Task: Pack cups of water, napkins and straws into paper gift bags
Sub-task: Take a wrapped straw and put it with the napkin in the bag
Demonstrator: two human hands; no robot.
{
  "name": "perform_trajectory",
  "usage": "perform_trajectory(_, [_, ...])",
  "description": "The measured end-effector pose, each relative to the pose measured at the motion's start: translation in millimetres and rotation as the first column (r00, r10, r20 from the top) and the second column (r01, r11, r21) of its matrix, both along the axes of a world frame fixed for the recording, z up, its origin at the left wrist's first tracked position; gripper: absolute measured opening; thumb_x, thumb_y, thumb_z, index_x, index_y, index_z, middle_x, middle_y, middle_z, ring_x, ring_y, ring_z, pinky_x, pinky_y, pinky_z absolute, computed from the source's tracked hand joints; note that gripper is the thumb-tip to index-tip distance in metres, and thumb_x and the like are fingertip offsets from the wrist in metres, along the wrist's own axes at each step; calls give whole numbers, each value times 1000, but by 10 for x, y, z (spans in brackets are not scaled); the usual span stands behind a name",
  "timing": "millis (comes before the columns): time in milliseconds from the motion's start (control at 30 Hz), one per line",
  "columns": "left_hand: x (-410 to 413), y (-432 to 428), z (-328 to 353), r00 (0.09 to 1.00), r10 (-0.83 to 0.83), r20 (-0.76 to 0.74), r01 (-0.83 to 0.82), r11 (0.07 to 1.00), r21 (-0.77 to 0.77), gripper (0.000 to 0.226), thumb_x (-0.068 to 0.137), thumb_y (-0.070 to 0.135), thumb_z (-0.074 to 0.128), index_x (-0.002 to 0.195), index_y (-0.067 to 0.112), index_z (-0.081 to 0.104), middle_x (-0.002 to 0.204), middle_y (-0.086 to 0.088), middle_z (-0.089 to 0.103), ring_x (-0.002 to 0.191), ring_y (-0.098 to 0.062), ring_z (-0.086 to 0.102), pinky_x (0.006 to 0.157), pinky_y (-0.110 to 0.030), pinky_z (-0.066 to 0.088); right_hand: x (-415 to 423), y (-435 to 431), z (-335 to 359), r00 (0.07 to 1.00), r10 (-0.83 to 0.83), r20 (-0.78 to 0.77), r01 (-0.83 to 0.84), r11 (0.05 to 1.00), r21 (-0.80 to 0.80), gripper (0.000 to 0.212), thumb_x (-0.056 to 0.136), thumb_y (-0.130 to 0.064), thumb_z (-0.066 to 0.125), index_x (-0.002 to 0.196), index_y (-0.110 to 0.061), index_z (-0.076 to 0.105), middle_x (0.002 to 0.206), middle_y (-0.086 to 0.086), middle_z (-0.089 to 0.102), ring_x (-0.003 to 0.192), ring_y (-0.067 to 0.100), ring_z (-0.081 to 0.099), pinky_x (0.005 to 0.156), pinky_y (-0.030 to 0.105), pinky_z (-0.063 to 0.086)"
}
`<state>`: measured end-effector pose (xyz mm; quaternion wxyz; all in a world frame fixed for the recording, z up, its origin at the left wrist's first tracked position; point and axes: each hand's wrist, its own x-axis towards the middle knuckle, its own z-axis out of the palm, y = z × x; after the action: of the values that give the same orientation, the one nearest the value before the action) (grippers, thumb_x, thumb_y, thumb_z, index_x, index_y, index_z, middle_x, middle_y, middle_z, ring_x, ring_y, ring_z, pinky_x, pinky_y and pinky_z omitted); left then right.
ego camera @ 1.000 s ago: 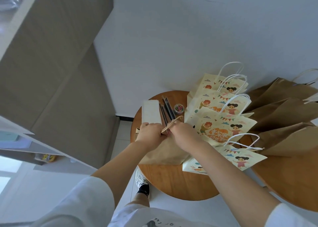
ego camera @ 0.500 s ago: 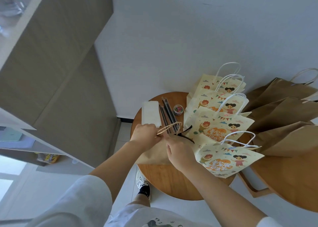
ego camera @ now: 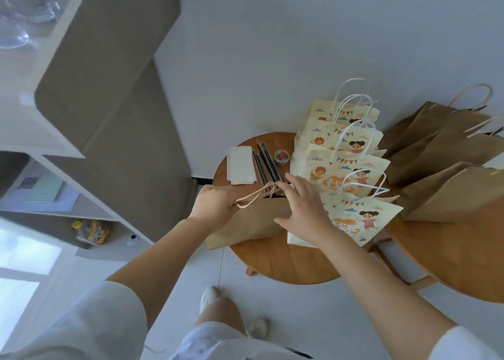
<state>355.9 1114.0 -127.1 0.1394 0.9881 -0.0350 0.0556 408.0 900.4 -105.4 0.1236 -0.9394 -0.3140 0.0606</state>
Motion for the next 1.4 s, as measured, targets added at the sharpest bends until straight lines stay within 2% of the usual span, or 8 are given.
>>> perform_trajectory(100, [-213,38,114,997,-68,23,67,997,34,14,77,18,76,64,16,72,53,4,52,45,-18,46,47,-15,19,-85,18,127,991,105,77,-95,987,-127,46,88,-30,60,130,-16,49,144,1,37,137,21,24,114,34,12])
perform_trajectory(200, [-406,49,254,994,-106,17,105,994,28,21,86,30,65,73,16,73,61,1,56,54,-21,51,51,-22,32,-264,-5,222,989,107,106,-96,990,-100,16,91,-27,57,100,-14,55,111,3,58,114,24,48,96,37,34])
perform_trajectory(300, [-663,-59,462,988,-79,-134,73,996,-46,29,93,42,54,89,19,71,81,0,63,74,-21,58,69,-28,40,-556,-106,281,995,84,-55,-88,993,-79,19,95,-25,51,86,-16,37,86,6,57,82,25,56,66,36,41])
perform_trajectory(533, [-1112,-379,405,860,-44,-509,177,960,217,28,96,35,43,98,18,65,92,1,63,88,-22,60,71,-31,47,-1229,-706,193,990,-53,-131,49,998,-38,15,92,-23,56,87,-11,48,84,5,58,78,23,52,63,32,36])
perform_trajectory(667, [-1197,-900,378,860,-131,-493,247,953,176,30,98,36,43,91,16,65,82,3,59,78,-20,54,60,-27,38,-1428,-1264,249,963,-188,-193,187,982,-24,18,91,-21,59,82,-15,45,81,4,56,76,23,51,62,34,37])
perform_trajectory(1000, [-569,-2748,651,836,-314,-451,446,866,224,36,99,42,40,98,18,67,99,-1,65,88,-21,58,64,-28,41,-1364,-3135,449,891,-400,-215,412,911,13,15,89,-19,61,82,-12,49,81,6,58,74,22,52,61,33,36])
perform_trajectory(1167, [-191,-3742,663,855,-315,-412,415,892,178,37,98,41,42,99,13,66,99,-5,64,94,-24,59,66,-30,41,-1051,-4095,528,867,-474,-154,481,877,3,23,90,-22,59,75,-18,42,72,0,56,66,24,55,57,34,39])
perform_trajectory(1400, [296,-4668,662,915,-280,-291,327,936,129,37,97,38,44,80,13,64,72,1,53,74,-19,54,51,-26,30,-415,-4961,594,809,-564,-166,580,812,62,35,87,-15,64,60,-20,42,70,4,54,69,23,51,59,29,35])
